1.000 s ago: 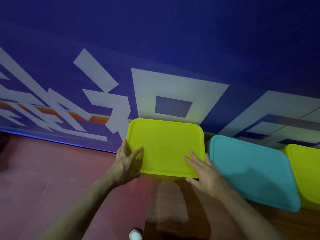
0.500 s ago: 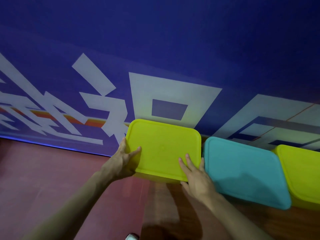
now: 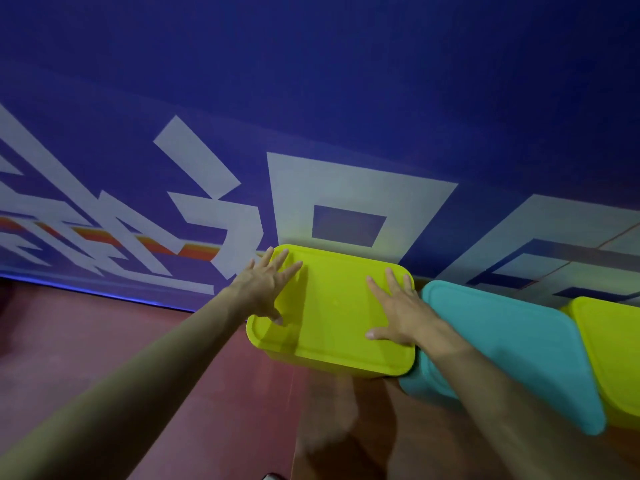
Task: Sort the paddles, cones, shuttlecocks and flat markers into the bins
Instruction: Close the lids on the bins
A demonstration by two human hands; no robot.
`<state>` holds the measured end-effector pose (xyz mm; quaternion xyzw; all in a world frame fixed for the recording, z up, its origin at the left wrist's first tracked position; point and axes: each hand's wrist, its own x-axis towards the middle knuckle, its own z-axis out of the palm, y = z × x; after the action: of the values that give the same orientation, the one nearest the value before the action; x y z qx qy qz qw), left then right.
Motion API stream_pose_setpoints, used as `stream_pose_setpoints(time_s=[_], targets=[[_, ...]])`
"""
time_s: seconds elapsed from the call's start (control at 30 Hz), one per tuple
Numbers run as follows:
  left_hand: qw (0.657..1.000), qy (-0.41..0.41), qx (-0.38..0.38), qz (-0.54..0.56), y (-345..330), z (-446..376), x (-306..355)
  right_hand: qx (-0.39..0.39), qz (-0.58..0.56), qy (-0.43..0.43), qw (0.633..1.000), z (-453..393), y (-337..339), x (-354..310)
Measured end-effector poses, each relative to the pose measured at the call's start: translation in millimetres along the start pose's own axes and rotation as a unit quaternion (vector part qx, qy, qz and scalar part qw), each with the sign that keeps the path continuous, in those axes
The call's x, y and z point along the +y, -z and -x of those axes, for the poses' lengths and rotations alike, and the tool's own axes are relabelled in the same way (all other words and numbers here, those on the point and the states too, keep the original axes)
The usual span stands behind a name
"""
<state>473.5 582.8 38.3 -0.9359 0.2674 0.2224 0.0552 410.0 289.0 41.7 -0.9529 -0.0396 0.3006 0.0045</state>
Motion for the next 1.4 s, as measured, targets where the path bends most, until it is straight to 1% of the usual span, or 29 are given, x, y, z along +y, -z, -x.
stream_pose_setpoints(time_s=[0.17,0.33,0.4,0.5,0.53,0.57,0.67,0.7,0.73,0.77,0.87,0.9,0.93,1.03,1.13,1.23,1.33,1.4], targets=[[0.998,-0.004,-0.061,0.003,-2.7,-26.0,-2.3,-0.007,0.019,-0.001,1.0,-13.1,-0.6,-1.3],[0.997,-0.005,-0.08,0.009,-8.4,-33.3,-7.5,-0.029,0.049,-0.009,0.998,-28.3,2.0,-7.1],[0.996,0.0,-0.094,-0.008,-5.7,-34.6,-3.7,-0.035,0.044,-0.009,0.998,-31.1,1.5,-6.5],[0.995,0.011,-0.091,-0.027,3.6,-32.5,9.7,-0.041,0.031,-0.01,0.999,-24.6,2.8,-6.0],[0.996,0.018,-0.08,-0.025,6.2,-32.7,13.4,-0.029,0.022,-0.011,0.999,-20.1,5.0,-5.6],[0.998,0.025,-0.053,-0.023,8.8,-33.5,15.8,0.004,0.014,-0.012,1.0,-16.1,8.5,-3.9],[0.996,0.041,0.074,0.007,18.6,-38.9,16.7,0.176,0.002,-0.015,0.984,-9.6,19.6,7.3],[0.994,0.044,0.102,0.021,21.2,-42.6,14.4,0.209,-0.006,-0.025,0.978,-11.4,22.5,13.0],[0.992,0.045,0.11,0.03,24.1,-45.9,12.1,0.211,-0.023,-0.039,0.977,-14.2,24.7,18.3],[0.993,0.044,0.1,0.038,24.9,-49.4,9.4,0.19,-0.049,-0.054,0.979,-18.1,26.3,22.6],[0.994,0.039,0.076,0.07,19.7,-62.3,-1.0,0.091,-0.104,-0.076,0.988,-36.8,24.1,35.8],[0.993,0.038,0.08,0.084,17.0,-66.2,-3.3,0.076,-0.118,-0.075,0.987,-42.7,22.3,39.1],[0.991,0.037,0.092,0.093,14.2,-69.9,-4.8,0.08,-0.132,-0.071,0.986,-48.4,20.5,41.6],[0.984,0.051,0.143,0.094,4.2,-76.1,-4.3,0.143,-0.158,-0.045,0.976,-61.0,16.4,41.7],[0.973,0.06,0.189,0.119,-9.8,-79.3,-2.5,0.176,-0.145,-0.01,0.974,-68.5,13.9,34.9],[0.962,0.063,0.209,0.161,-24.3,-81.5,-3.0,0.193,-0.148,0.018,0.97,-72.4,10.5,32.8],[0.957,0.072,0.237,0.151,-38.4,-85.0,-2.8,0.211,-0.16,0.033,0.964,-78.2,5.3,33.5],[0.956,0.084,0.239,0.147,-41.8,-88.6,-0.5,0.221,-0.169,0.036,0.96,-82.7,0.3,33.3]])
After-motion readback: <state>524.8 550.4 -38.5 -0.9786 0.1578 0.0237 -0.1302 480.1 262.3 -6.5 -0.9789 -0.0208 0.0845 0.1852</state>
